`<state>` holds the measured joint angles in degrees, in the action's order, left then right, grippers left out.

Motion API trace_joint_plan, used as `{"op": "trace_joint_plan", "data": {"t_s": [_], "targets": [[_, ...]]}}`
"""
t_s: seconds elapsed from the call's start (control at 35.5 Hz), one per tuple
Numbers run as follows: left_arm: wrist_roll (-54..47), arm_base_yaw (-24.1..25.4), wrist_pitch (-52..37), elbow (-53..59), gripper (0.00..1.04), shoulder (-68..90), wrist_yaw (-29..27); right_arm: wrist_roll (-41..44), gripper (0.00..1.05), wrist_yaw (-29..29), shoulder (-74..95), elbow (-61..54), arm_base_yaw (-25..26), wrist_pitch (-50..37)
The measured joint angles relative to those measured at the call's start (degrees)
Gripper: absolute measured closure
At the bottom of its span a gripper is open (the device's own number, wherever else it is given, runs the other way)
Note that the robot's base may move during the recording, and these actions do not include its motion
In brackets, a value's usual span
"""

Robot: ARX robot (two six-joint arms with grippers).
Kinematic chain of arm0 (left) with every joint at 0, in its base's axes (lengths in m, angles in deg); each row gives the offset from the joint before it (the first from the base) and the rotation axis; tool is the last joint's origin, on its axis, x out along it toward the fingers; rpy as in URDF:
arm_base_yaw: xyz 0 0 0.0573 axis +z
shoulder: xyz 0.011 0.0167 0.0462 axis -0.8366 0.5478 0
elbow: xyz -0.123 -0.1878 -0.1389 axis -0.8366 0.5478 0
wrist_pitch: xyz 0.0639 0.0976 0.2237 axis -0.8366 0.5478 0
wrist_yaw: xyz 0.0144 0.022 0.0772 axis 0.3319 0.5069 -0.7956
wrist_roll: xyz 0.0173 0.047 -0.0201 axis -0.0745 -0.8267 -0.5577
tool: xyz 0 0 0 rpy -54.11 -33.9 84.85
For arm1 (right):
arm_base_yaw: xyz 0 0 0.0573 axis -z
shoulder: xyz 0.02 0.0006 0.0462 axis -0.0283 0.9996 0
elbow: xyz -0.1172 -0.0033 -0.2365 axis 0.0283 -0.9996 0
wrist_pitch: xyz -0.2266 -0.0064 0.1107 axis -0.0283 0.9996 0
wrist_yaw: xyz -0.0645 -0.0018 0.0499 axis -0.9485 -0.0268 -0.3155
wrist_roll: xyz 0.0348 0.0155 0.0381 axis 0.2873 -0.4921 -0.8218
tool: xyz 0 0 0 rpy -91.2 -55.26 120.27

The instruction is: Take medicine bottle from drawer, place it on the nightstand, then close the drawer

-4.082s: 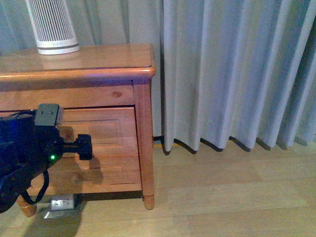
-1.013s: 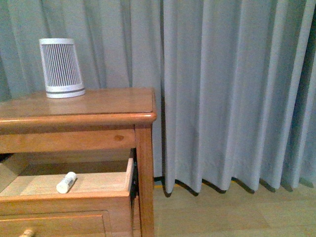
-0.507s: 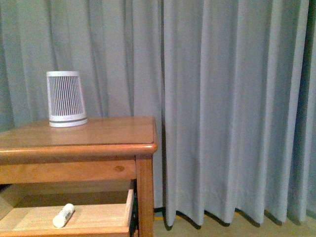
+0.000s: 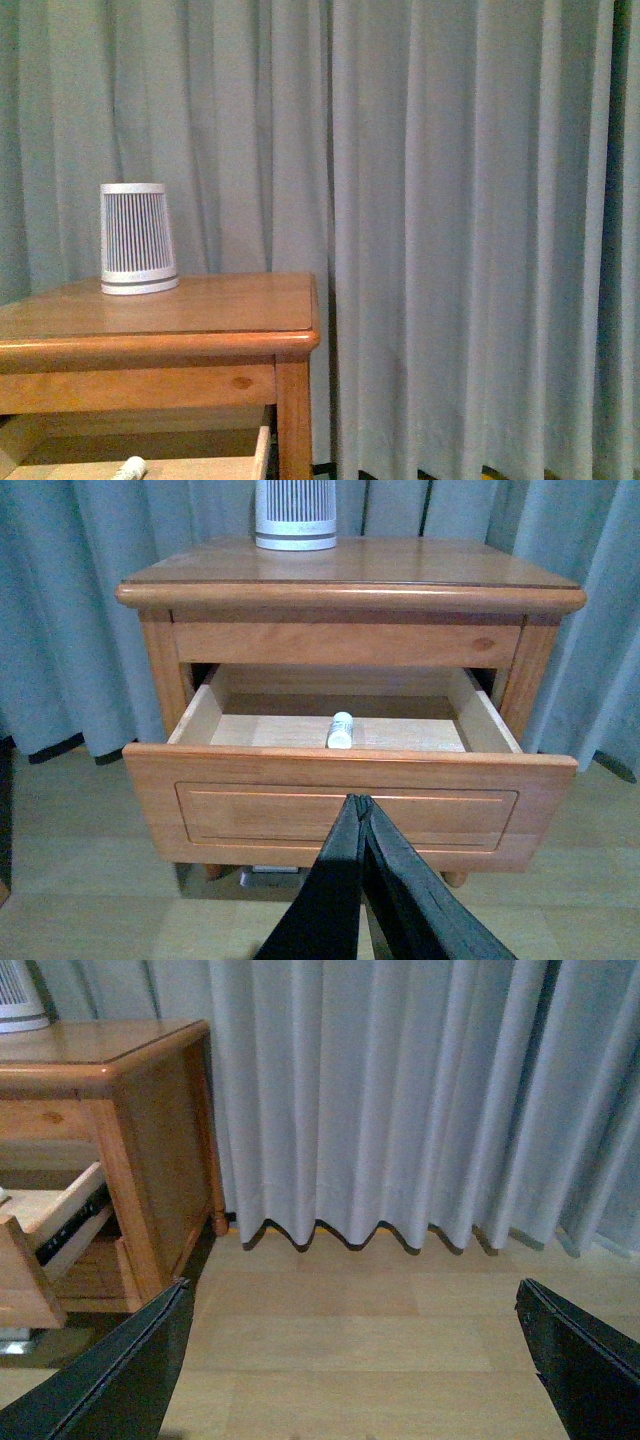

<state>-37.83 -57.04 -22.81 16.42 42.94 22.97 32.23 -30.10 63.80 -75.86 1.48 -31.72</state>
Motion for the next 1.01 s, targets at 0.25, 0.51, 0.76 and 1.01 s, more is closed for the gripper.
{"op": "trace_joint_plan", "data": {"t_s": [0.25,0.51,0.76,1.01], "targets": [[0.0,0.0,11.0,0.0,1.02,-10.4,0.0,0.0,0.07,0.0,0.0,0.0,0.0,0.0],[0.0,0.0,11.3,0.0,1.02,-10.8,0.0,0.0,0.07,0.0,0.0,0.0,0.0,0.0],[0.1,0.0,11.3,0.0,0.61,-10.8,0.0,0.0,0.07,-0.1,0.0,0.0,0.0,0.0],[0.1,0.0,11.4,0.0,0.14,-10.8,0.0,0.0,0.07,0.0,0.0,0.0,0.0,0.0]]}}
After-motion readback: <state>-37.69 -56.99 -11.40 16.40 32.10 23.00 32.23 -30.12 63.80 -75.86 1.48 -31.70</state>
